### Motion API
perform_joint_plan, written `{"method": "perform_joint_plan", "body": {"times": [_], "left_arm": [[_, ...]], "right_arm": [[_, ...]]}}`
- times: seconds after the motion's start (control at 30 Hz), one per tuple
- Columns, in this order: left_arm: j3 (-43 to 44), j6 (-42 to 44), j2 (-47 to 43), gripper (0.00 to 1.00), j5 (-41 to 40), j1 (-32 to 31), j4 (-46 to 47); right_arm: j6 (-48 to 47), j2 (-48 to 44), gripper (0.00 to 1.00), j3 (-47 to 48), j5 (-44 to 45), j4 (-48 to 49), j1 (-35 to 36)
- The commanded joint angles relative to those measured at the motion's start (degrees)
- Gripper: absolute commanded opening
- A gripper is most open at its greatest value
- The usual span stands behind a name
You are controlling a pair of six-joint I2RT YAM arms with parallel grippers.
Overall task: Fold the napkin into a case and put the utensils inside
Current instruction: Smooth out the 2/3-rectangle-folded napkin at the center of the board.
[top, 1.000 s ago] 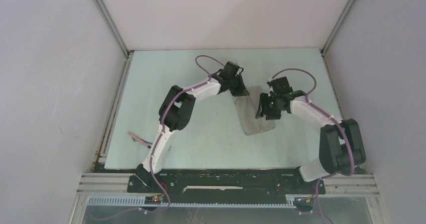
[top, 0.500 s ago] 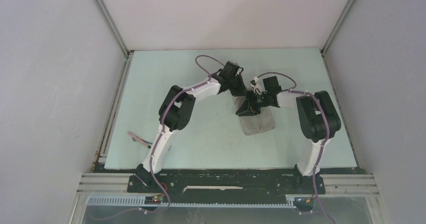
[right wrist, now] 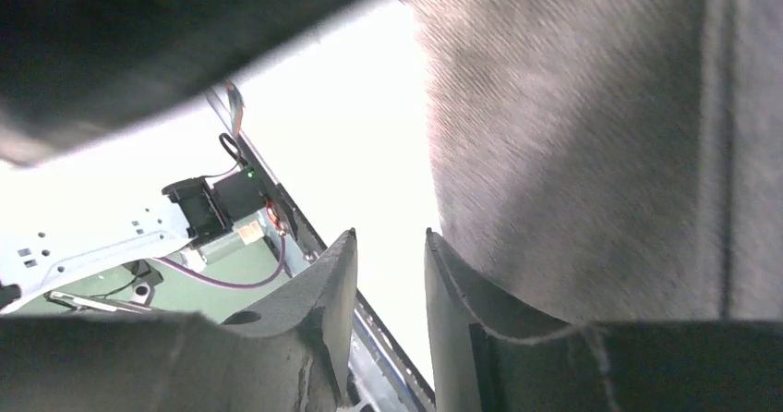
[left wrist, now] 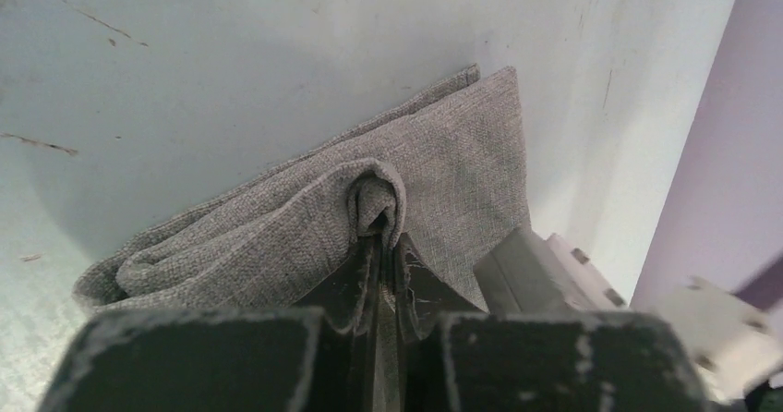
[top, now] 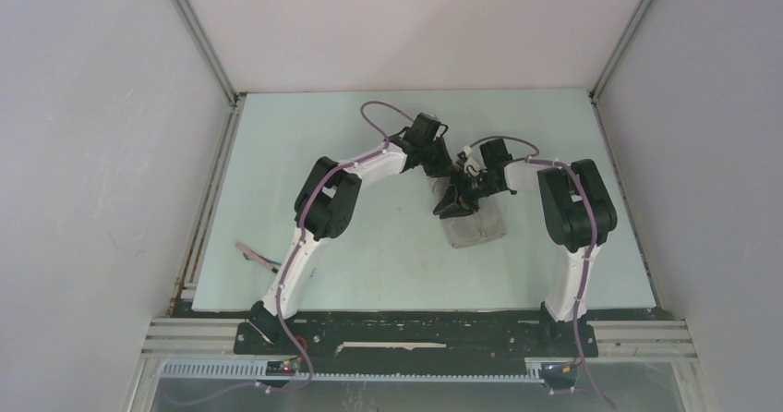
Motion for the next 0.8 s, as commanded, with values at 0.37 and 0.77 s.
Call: {"method": "perform_joint_plan", "body": {"times": [0.37, 0.77], "left_arm": [[4.33, 3.49, -1.56, 0.38, 6.11, 0.33, 0.15], [-4.66, 7.08, -17.07, 0.75, 18.74, 4.85, 3.13]], "right_arm": [[-0.35, -7.33, 0.41, -12.12, 0.09, 0.37, -2.65], [-1.38, -7.65, 0.39, -12.39, 0.44, 1.49, -3.34]]}}
